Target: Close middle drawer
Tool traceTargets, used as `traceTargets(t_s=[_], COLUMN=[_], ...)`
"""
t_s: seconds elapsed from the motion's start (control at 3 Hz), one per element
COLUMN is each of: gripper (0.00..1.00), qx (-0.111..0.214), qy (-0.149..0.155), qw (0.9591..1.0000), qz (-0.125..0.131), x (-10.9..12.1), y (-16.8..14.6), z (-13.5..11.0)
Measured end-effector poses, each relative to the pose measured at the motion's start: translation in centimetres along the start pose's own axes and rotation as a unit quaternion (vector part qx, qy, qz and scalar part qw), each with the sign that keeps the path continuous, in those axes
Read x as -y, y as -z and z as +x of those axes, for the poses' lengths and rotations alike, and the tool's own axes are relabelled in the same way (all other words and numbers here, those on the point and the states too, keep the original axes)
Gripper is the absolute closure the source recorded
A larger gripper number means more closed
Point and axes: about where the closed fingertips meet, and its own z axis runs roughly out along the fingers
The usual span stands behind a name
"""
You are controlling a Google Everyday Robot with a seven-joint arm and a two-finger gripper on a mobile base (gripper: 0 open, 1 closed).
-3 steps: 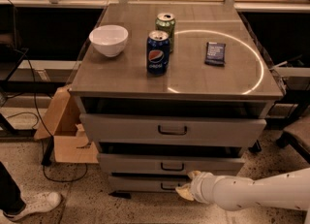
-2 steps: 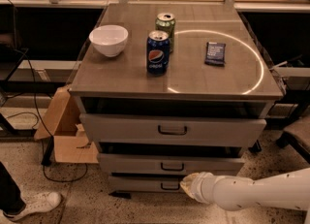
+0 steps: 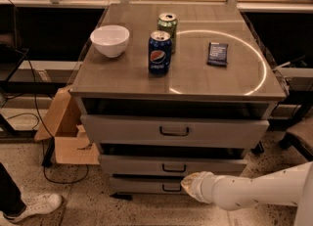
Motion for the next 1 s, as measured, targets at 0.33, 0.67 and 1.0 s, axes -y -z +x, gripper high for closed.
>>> traceTargets(t_s=[0.33,0.67,1.0], gripper=[1.0,1.0,1.0], qx=[0.005,0.005,-0.008], qy=[0.005,0.004,0.011], qw=[0.9998,0.9997,0.9986], qz=[0.019,0.023,0.051], x=[0.4,0.3,0.8], y=[-0.8,-1.4,-2.7], z=[-0.8,-0.7,-0.4])
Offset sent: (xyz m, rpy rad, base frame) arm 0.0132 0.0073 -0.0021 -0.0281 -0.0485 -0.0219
